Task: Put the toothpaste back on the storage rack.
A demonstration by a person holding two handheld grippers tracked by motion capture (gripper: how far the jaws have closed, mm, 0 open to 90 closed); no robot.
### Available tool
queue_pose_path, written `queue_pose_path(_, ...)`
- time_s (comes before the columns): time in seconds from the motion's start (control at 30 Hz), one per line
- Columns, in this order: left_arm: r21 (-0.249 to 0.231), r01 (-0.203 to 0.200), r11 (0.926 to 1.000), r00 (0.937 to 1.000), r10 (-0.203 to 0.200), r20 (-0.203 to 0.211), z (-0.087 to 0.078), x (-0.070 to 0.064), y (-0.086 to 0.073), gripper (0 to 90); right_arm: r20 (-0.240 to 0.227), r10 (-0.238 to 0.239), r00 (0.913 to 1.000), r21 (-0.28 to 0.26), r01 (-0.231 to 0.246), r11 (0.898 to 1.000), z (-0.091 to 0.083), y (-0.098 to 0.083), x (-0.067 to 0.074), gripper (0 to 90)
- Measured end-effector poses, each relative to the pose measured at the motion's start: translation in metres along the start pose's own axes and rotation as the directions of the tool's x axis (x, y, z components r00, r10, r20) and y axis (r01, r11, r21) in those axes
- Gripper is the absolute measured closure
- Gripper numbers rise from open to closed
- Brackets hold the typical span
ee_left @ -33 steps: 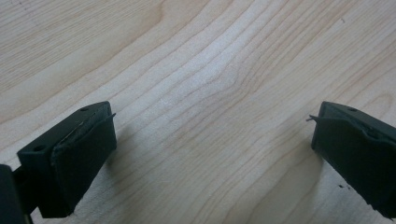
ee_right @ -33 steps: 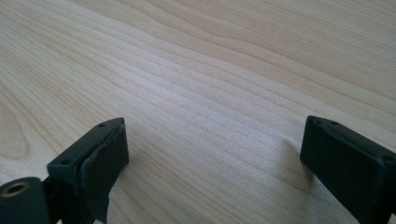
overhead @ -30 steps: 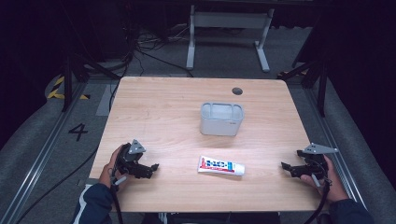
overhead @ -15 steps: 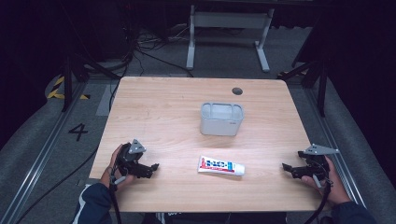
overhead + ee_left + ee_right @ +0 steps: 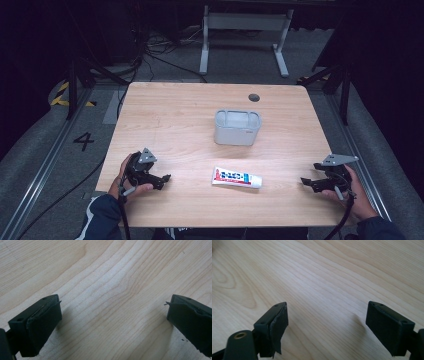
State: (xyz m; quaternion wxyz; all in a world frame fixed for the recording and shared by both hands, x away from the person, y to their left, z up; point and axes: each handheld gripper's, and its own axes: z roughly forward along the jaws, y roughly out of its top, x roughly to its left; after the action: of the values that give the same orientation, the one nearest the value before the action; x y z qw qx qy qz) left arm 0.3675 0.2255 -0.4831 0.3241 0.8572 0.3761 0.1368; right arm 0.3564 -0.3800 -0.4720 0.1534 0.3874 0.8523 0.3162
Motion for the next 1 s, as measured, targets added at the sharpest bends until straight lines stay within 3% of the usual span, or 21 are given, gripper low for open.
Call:
queue_pose_path(0.23, 0.0, -0.002, 1.0, 1.0, 0.002, 0.004, 0.0, 0.0, 0.0, 0.2, -0.034, -0.062, 0.9975, -0.019, 0.062, 0.998, -0.003, 0.019, 0.015, 20.1)
queue_pose_path(0.33, -0.009, 0.01, 0.9999, 0.9999, -0.01, -0.014, -0.002, -0.001, -0.003, 0.6, -0.047, -0.089, 0.995, -0.033, 0.087, 0.996, -0.002, 0.029, 0.019, 21.1)
queue_pose_path(0.5, -0.005, 0.016, 0.9999, 0.9995, -0.017, -0.028, -0.005, -0.001, -0.006, 0.6, -0.084, -0.145, 0.9858, -0.048, 0.142, 0.989, -0.001, 0.049, 0.03, 21.8)
queue_pose_path(1.0, -0.005, 0.017, 0.9998, 0.9995, -0.017, -0.028, -0.005, -0.001, -0.006, 0.6, -0.135, -0.236, 0.9623, -0.073, 0.228, 0.971, 0.001, 0.077, 0.054, 22.8)
